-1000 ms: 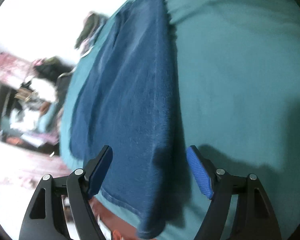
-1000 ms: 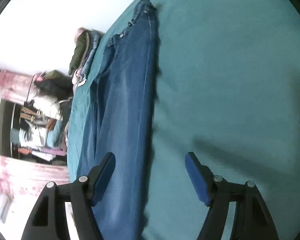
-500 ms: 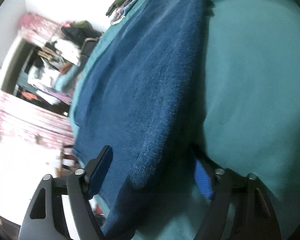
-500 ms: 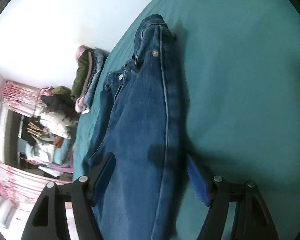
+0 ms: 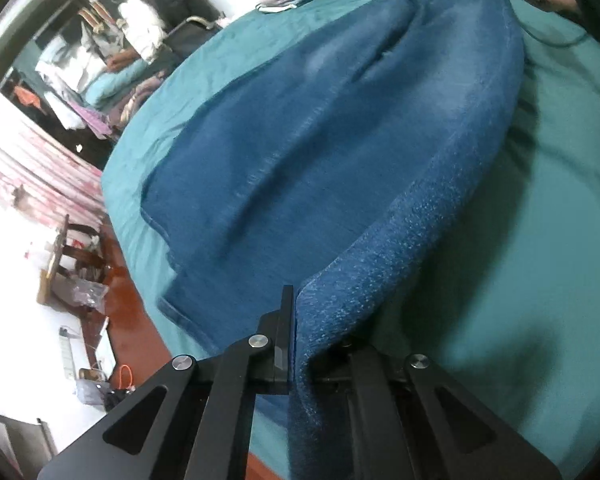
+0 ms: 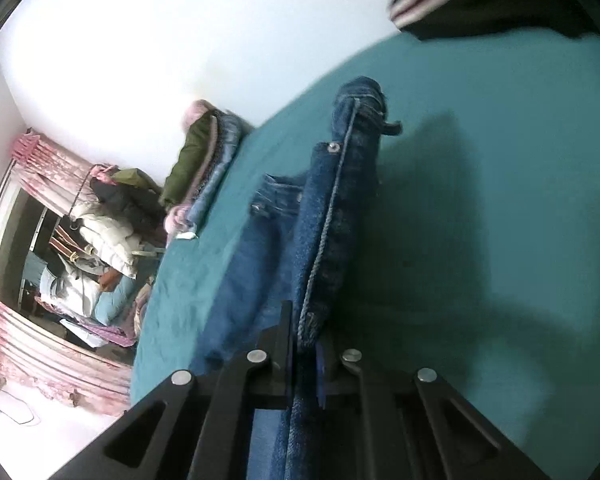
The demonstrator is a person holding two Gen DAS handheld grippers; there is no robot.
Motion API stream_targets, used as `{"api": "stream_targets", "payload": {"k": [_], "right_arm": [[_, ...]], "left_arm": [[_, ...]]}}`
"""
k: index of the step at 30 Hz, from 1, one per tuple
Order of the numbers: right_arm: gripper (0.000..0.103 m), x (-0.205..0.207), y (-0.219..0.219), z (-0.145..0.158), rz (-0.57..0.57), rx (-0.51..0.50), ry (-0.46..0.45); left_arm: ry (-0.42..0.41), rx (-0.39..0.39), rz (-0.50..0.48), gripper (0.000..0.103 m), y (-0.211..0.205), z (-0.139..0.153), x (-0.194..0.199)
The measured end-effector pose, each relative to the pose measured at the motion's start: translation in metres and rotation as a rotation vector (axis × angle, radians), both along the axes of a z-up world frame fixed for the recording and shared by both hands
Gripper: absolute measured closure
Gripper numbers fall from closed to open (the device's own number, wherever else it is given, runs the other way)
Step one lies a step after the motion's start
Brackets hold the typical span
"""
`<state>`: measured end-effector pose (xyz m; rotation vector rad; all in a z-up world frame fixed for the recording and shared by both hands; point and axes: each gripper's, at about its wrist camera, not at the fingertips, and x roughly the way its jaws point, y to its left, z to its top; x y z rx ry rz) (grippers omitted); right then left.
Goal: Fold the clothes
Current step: 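Grasp the folded jeans edge with the left gripper while the right gripper holds the waistband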
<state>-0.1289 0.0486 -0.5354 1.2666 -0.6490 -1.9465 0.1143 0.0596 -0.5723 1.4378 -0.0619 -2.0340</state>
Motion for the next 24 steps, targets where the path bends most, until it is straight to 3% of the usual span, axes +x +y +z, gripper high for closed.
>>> {"api": "stream_targets", "payload": {"k": [6,11,15,19,24], "right_arm": [[0.097,0.003,-0.064,0.043,-0.013,0.03,0.018],[0.097,-0.007,-0.162,0.062,-0.049,0.092,0.005],[0.097,-0.026,-0.261,0.047,-0.066,0.222,-0.011],[0.097,-0.033,-0.34,0.004,-0.098,0.323,-0.03],[0.097,-0.04,-0.404,-0.043,-0.139,0.468,-0.034]], "left_arm": [[0.018,0.137,0.061,0.099,-0.105,0.037,-0.02],[0.007,0.244,0.078,0.099,-0.21,0.034,-0.049],[-0.04,0.31,0.073,0.099,-0.296,0.003,-0.078],[-0.058,0.334,0.089,0.099,-0.372,-0.036,-0.101],[-0.09,0.484,0.085,0.098,-0.414,-0.087,-0.113]]}}
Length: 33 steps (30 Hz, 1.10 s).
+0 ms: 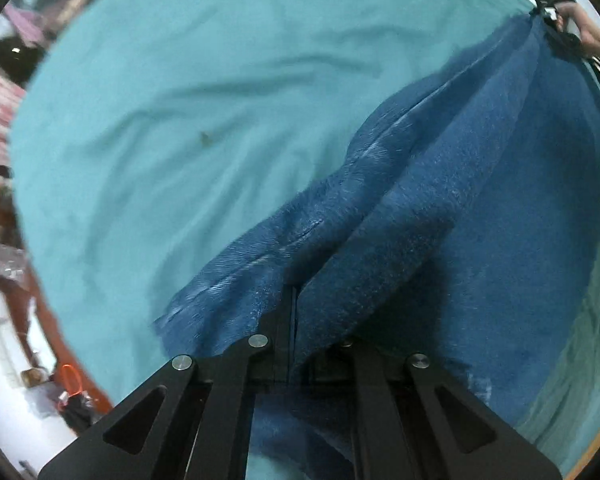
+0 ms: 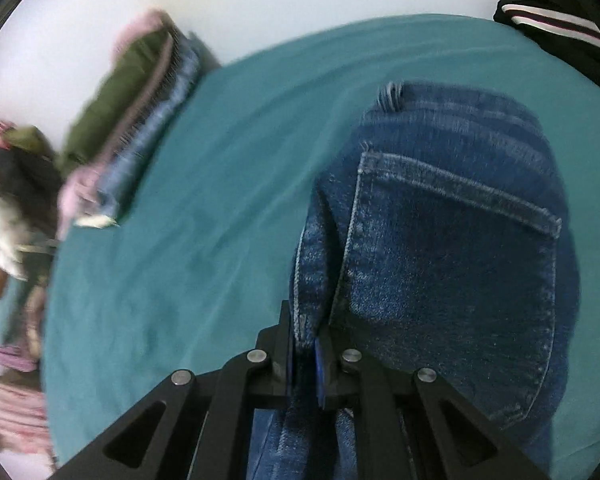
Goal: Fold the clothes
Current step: 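Grasp the folded jeans edge with the left gripper while the right gripper holds the waistband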
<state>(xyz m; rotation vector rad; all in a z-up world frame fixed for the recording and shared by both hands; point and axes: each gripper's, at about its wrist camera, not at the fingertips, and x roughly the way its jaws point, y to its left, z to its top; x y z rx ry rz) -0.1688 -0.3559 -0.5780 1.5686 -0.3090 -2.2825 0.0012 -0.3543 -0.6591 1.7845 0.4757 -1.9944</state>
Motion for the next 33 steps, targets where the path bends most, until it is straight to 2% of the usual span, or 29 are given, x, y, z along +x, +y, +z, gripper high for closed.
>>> {"api": "stream_targets", "payload": {"k": [4,5,6,7,8,9,10,11,13,15,17,19,21,23,25,28,31,33], "right_arm": [[0.097,-0.007,-0.025,-0.029,-0.031,0.091,-0.006],[0.095,-0.009,-0.03,-0.034,-0.032,0.112,-0.009],[0.086,-0.01,-0.035,-0.035,-0.029,0.137,-0.019],[0.078,-0.011,-0.04,-0.036,-0.024,0.159,-0.029],[0.057,-0.01,-0.046,-0.032,-0.007,0.164,-0.03],[0.044,-0.007,-0.055,-0.021,0.031,0.169,-0.024],[0.044,-0.004,-0.064,-0.011,0.07,0.173,-0.017],[0.044,0.004,-0.072,0.005,0.122,0.175,0.005],[0.043,0.033,-0.086,0.049,0.245,0.197,0.118],[0.035,0.084,-0.084,0.092,0.326,0.177,0.215],[0.03,0.139,-0.069,0.117,0.388,0.126,0.236],[0.029,0.217,-0.045,0.128,0.473,0.05,0.197],[0.029,0.291,-0.017,0.12,0.534,0.004,0.129],[0.029,0.364,0.014,0.101,0.56,0.022,0.061],[0.029,0.44,0.049,0.072,0.554,0.077,-0.036],[0.029,0.531,0.105,0.034,0.447,0.005,-0.248],[0.029,0.609,0.156,-0.001,0.289,-0.121,-0.418],[0.029,0.647,0.173,-0.018,0.207,-0.208,-0.487]], "left_arm": [[0.016,0.073,-0.011,0.095,-0.008,-0.012,0.0],[0.016,0.075,-0.016,0.093,-0.009,-0.01,0.001],[0.014,0.058,-0.022,0.088,-0.008,-0.004,0.004],[0.012,0.04,-0.028,0.074,-0.007,0.002,0.007],[0.008,0.013,-0.038,0.05,-0.006,0.008,0.011],[0.002,-0.027,-0.056,0.043,-0.004,0.014,0.014],[-0.003,-0.059,-0.072,0.026,-0.001,0.02,0.019],[-0.011,-0.084,-0.078,0.016,0.0,0.026,0.024],[-0.027,-0.112,-0.09,0.008,0.001,0.036,0.037],[-0.066,-0.14,-0.082,0.008,-0.005,0.044,0.05],[-0.092,-0.155,-0.028,0.008,-0.021,0.057,0.067],[-0.046,-0.128,0.027,0.008,-0.037,0.073,0.082],[-0.021,-0.135,0.028,0.008,-0.048,0.077,0.084],[-0.003,-0.153,-0.006,0.008,-0.053,0.075,0.08],[0.043,-0.161,-0.103,0.008,-0.047,0.069,0.068],[0.077,-0.172,-0.273,0.008,-0.039,0.046,0.046],[0.133,-0.043,-0.378,0.008,-0.047,0.021,0.024],[0.165,0.154,-0.417,0.008,-0.057,0.0,0.009]]}}
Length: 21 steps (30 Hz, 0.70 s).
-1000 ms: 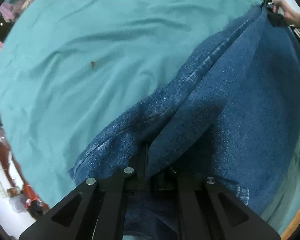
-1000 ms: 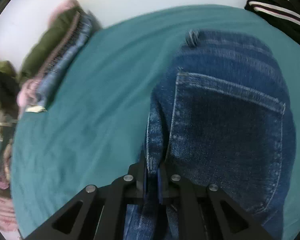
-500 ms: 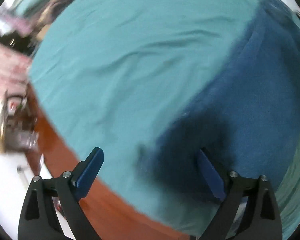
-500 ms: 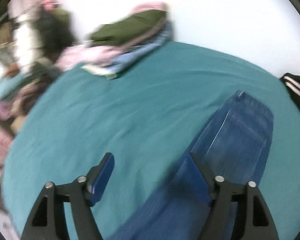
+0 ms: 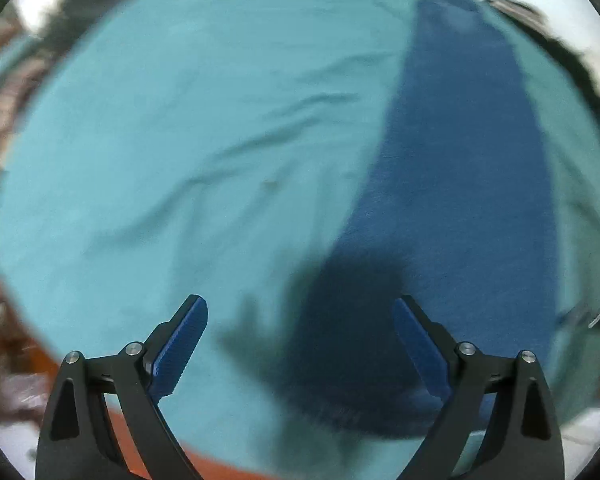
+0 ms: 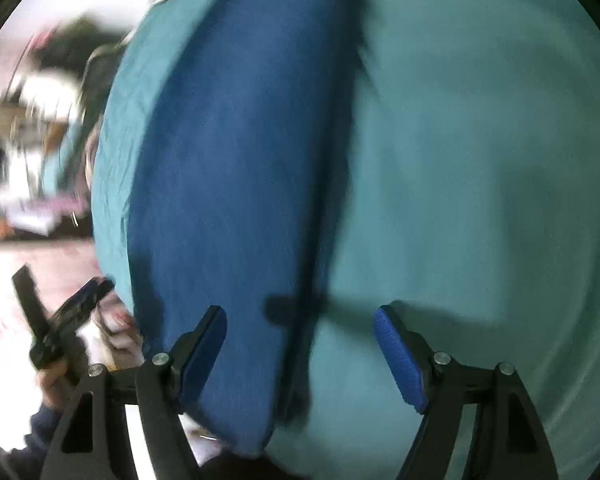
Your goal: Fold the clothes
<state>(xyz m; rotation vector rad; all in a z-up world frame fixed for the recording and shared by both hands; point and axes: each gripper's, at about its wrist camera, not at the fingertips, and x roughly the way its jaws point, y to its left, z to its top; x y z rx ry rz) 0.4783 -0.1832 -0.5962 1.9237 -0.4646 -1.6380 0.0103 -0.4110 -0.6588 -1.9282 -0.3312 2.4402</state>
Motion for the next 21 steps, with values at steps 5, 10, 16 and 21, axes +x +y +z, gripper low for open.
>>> {"api": "stream_targets", "payload": {"k": [5,10,16,21], "right_arm": [[0.029,0.046,-0.009,-0.032,-0.107,-0.097,-0.077],[0.043,0.053,-0.038,-0.043,-0.174,-0.172,-0.1],[0.097,0.059,-0.051,-0.012,-0.311,-0.233,-0.068],[0.097,0.085,-0.029,-0.017,-0.405,-0.137,-0.109]], "left_arm": [[-0.15,0.54,-0.099,0.006,-0.015,-0.076,-0.027],[-0.23,0.769,-0.103,0.021,-0.017,-0.108,-0.034],[-0.312,0.883,-0.042,0.086,-0.022,-0.112,-0.021],[-0.419,0.831,-0.009,0.086,-0.005,-0.136,0.005]]}}
